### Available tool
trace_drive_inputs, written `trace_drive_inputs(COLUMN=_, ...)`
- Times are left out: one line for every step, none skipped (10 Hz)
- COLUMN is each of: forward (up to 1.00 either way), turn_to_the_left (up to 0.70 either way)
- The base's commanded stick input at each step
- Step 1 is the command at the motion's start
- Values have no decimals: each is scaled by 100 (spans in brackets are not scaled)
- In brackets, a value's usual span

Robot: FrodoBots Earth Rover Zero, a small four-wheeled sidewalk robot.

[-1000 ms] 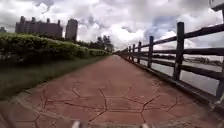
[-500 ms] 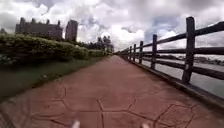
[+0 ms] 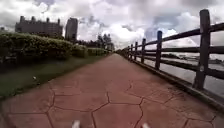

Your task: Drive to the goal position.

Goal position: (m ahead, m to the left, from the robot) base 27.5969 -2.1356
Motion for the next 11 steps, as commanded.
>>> trace_drive_inputs(forward=70, turn_to_the_left=0)
trace_drive_inputs(forward=70, turn_to_the_left=0)
trace_drive_inputs(forward=70, turn_to_the_left=0)
trace_drive_inputs(forward=70, turn_to_the_left=0)
trace_drive_inputs(forward=70, turn_to_the_left=0)
trace_drive_inputs(forward=70, turn_to_the_left=0)
trace_drive_inputs(forward=70, turn_to_the_left=0)
trace_drive_inputs(forward=70, turn_to_the_left=0)
trace_drive_inputs(forward=70, turn_to_the_left=0)
trace_drive_inputs(forward=70, turn_to_the_left=0)
trace_drive_inputs(forward=70, turn_to_the_left=0)
